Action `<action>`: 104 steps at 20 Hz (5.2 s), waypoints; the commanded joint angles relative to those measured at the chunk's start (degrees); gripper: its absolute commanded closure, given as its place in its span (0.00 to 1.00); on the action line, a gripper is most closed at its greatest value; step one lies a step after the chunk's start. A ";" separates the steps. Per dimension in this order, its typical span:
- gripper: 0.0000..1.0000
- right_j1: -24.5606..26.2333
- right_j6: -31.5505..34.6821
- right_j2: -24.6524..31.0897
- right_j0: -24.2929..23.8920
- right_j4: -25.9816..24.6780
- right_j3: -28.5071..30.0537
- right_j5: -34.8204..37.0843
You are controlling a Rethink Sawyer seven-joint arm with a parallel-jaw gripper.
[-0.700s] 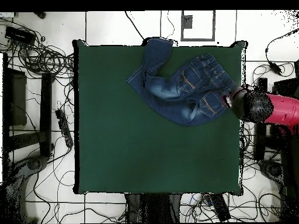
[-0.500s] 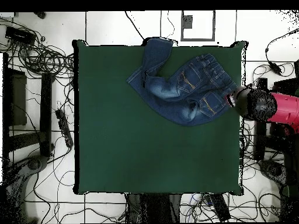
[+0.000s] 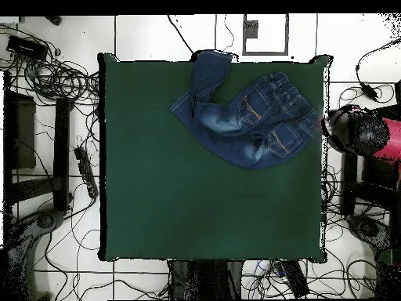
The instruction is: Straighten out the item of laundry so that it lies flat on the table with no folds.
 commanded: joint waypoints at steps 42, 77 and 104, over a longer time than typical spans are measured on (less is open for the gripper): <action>0.00 22.61 -16.75 4.17 8.55 14.36 -21.98 29.69; 1.00 25.25 -1.79 -6.89 16.74 7.71 -34.47 30.35; 1.00 16.30 29.68 -24.02 20.93 14.07 -13.28 5.07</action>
